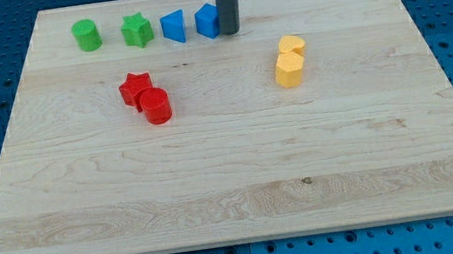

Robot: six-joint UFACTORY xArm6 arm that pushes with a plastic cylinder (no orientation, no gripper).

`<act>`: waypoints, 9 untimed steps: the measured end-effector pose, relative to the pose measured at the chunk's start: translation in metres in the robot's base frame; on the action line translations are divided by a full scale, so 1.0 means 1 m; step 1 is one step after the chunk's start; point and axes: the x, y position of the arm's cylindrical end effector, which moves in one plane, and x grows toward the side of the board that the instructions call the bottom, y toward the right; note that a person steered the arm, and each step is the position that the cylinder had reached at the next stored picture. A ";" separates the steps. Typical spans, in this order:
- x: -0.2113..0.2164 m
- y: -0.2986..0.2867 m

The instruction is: Push the yellow hexagon and yellow heart towards the top center

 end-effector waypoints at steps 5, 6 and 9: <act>0.163 0.160; 0.199 0.136; 0.189 0.106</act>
